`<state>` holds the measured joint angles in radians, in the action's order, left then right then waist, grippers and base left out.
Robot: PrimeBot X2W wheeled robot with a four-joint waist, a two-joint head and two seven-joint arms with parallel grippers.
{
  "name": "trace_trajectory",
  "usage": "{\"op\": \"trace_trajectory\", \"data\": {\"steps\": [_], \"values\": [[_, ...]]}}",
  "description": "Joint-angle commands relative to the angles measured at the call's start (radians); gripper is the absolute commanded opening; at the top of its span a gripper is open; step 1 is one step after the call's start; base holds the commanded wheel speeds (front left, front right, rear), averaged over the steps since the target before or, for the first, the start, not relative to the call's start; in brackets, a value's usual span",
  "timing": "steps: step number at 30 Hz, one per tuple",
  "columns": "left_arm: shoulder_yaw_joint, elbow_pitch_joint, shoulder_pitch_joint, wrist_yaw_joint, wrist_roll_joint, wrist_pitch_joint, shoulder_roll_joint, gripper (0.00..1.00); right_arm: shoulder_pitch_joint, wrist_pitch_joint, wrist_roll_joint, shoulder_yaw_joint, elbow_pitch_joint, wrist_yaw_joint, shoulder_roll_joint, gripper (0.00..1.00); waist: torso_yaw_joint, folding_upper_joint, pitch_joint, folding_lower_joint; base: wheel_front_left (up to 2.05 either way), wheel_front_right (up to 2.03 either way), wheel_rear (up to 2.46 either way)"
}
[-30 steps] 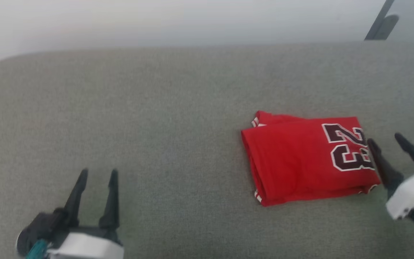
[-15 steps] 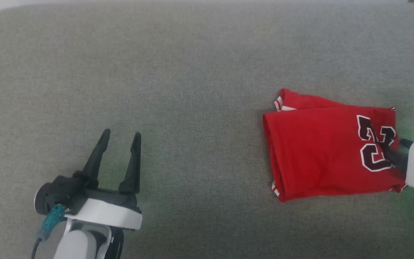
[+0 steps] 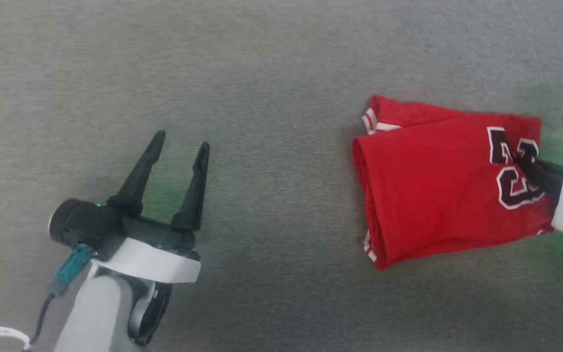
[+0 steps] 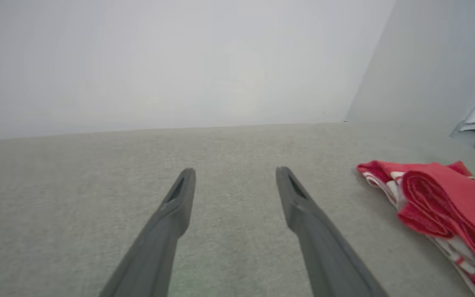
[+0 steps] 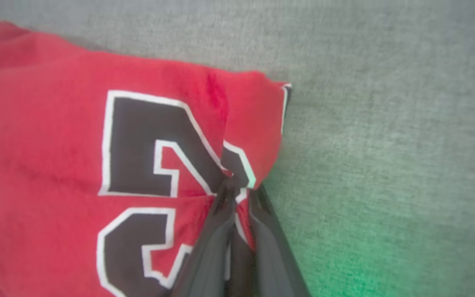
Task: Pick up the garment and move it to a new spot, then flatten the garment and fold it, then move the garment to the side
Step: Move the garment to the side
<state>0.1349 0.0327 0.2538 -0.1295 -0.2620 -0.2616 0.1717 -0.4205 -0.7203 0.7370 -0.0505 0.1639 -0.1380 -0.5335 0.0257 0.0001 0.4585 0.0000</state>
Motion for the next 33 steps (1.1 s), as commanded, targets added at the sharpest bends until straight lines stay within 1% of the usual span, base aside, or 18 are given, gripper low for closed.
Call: {"op": "trace_trajectory", "data": {"steps": [1, 4, 10, 16, 22, 28, 33], "values": [[0.007, -0.008, 0.022, -0.001, -0.014, -0.004, 0.019, 1.00, 0.008, 0.005, -0.014, 0.019, 0.036, 0.013, -0.013, 0.00, -0.044, -0.0001, 0.034, 0.0000, 0.00, 0.00, 0.00], [0.051, -0.023, 0.065, -0.001, -0.011, -0.004, 0.053, 1.00, -0.004, 0.042, -0.019, 0.074, 0.047, 0.012, -0.025, 0.00, -0.090, -0.0001, 0.068, 0.0000, 0.00, 0.00, 0.00], [0.095, -0.040, 0.166, -0.001, 0.006, -0.004, 0.114, 1.00, -0.062, 0.107, -0.040, 0.180, 0.095, 0.008, -0.061, 0.00, -0.180, -0.0001, 0.145, 0.0000, 0.00, 0.00, 0.00], [0.144, -0.062, 0.292, -0.001, 0.038, -0.004, 0.168, 1.00, -0.153, 0.181, -0.082, 0.260, 0.198, 0.008, -0.104, 0.00, -0.232, -0.0001, 0.225, 0.0000, 0.00, 0.00, 0.00], [0.200, -0.078, 0.433, -0.001, 0.063, -0.004, 0.213, 1.00, -0.281, 0.276, -0.121, 0.289, 0.341, 0.008, -0.124, 0.00, -0.254, -0.0001, 0.294, 0.0000, 0.00, 0.00, 0.00], [0.246, -0.088, 0.547, -0.001, 0.054, -0.004, 0.243, 1.00, -0.421, 0.394, -0.174, 0.254, 0.496, 0.008, -0.153, 0.00, -0.257, -0.0001, 0.336, 0.0000, 0.00, 0.00, 0.00], [0.249, -0.082, 0.590, -0.001, 0.069, -0.004, 0.264, 1.00, -0.519, 0.489, -0.242, 0.216, 0.630, 0.008, -0.158, 0.00, -0.258, -0.0001, 0.349, 0.0000, 0.00, 0.00, 0.00]]}}
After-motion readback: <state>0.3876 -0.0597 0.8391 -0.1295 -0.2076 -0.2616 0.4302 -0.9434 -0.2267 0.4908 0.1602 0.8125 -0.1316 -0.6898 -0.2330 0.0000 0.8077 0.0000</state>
